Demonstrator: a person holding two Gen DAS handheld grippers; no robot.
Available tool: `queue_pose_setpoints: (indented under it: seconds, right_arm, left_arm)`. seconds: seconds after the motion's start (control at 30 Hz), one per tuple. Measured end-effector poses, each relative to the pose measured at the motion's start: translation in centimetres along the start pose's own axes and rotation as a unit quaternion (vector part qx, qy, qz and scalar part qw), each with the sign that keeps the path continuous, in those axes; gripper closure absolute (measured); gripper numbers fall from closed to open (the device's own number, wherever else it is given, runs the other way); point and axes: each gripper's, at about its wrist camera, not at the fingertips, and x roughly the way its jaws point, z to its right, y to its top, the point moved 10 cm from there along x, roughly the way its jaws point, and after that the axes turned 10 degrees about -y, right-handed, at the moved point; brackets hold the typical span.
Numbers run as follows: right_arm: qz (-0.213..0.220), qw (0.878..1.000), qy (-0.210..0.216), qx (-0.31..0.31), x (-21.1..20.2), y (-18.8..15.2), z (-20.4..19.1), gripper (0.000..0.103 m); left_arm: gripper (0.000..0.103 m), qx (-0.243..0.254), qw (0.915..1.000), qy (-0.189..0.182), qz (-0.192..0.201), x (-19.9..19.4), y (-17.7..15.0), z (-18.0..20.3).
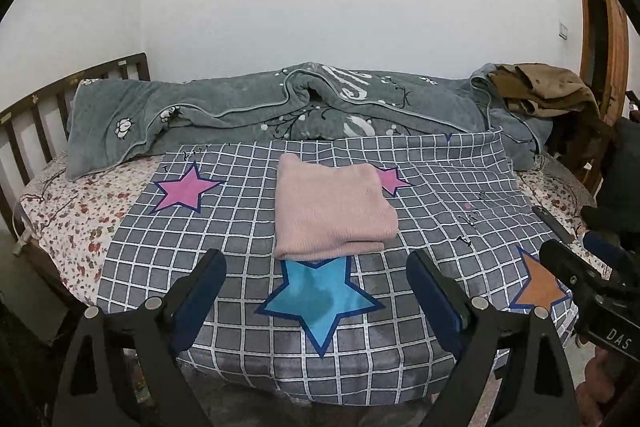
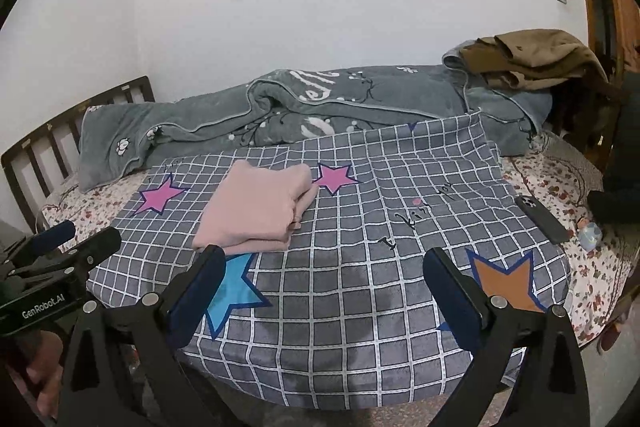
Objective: Fold small clothes
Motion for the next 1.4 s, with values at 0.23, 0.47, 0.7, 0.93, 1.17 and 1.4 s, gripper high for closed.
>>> queue_pose_setpoints:
  seconds: [0.23, 0.47, 0.7, 0.93, 1.17, 1.4]
  right_arm:
    - [0.008, 1.000, 0.004, -0.001, -0.9, 0.3, -0.2, 0.005]
    - [0.008, 1.000, 0.006, -0.002, -1.0, 0.3, -0.2, 0.005]
    - [0.006, 1.000, 0.005, -0.004, -1.0, 0.2, -0.2, 0.005]
    - [0.004, 1.000, 0.006, -0.005, -0.9, 0.2, -0.5, 0.005]
    - [0.006, 1.000, 0.006, -0.004, -1.0, 0.2, -0.6, 0.005]
    - [0.008, 1.000, 0.007, -0.002, -1.3, 0.3, -0.5, 0.005]
  left_arm:
    - [0.011, 0.008, 0.9999, 0.003, 0.006, -0.8, 0.0, 0.7]
    - [0.011, 0.000, 0.9999, 0.008, 0.009, -1.2, 0.0, 0.3]
    - [0.011, -0.009, 0.9998, 0.014, 0.007, -1.2, 0.0, -0.5]
    - [0.011, -0.016, 0.9997, 0.016, 0.010, -1.4, 0.1, -1.1]
    - [0.011, -0.014, 0.9997, 0.018, 0.010, -1.4, 0.1, -1.2]
    - [0.011, -0.014, 0.9997, 0.018, 0.011, -1.4, 0.1, -1.2]
